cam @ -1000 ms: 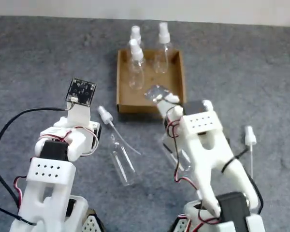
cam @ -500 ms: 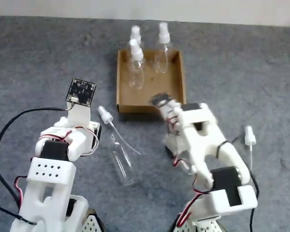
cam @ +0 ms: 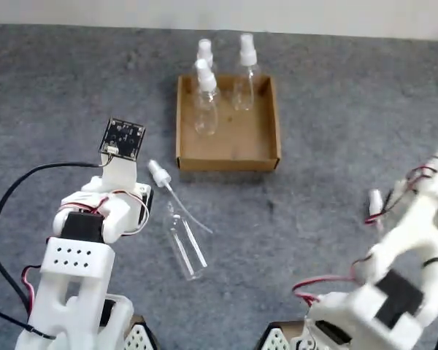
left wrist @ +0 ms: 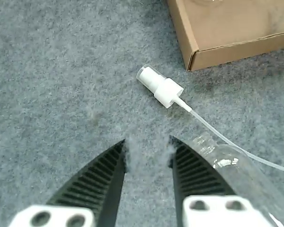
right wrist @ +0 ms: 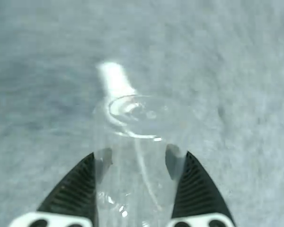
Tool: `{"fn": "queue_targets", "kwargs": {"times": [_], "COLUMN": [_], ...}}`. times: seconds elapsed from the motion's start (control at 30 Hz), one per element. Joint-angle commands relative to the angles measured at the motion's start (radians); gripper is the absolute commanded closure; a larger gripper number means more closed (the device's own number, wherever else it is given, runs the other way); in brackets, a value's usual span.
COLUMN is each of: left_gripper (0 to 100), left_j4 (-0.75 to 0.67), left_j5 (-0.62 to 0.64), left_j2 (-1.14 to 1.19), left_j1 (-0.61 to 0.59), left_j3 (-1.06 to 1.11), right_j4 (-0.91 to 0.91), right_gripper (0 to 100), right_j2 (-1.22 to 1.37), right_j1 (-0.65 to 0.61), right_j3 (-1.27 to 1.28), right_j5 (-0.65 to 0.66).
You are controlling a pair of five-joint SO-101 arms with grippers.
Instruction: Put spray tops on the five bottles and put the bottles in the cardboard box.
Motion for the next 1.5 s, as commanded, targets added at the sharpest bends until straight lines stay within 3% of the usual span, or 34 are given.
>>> {"fn": "queue_targets", "kwargs": {"times": [0.0,0.1,0.27,0.5,0.7,1.0,1.33,1.47], "left_gripper": [91,91,91,91,91,91,91,91], "left_j4": [-0.015,-0.018,-0.020,-0.020,-0.020,-0.020,-0.020,-0.020], "left_j5": [-0.005,-0.003,-0.003,-0.005,-0.005,-0.005,-0.003,-0.002], "left_j2": [0.004,0.004,0.004,0.004,0.004,0.004,0.004,0.004], "left_j1": [-0.008,-0.008,-0.008,-0.008,-0.008,-0.008,-0.013,-0.013], "left_j3": [-0.004,0.005,0.005,0.005,0.005,0.007,0.007,0.007], "right_j4": [-0.013,-0.013,0.031,0.189,0.209,0.213,0.248,0.252], "right_gripper": [99.5,99.5,97.3,71.5,67.6,67.6,67.6,67.6], "right_j2": [0.154,0.305,0.475,0.513,0.510,0.375,0.275,0.277], "right_j1": [0.101,0.165,0.226,0.228,0.200,0.165,0.262,0.305], "right_j3": [-0.165,-0.303,-0.473,-0.595,-0.604,-0.688,-0.561,-0.490], "right_j5": [-0.100,-0.167,-0.166,-0.086,-0.035,0.694,1.936,2.202]}}
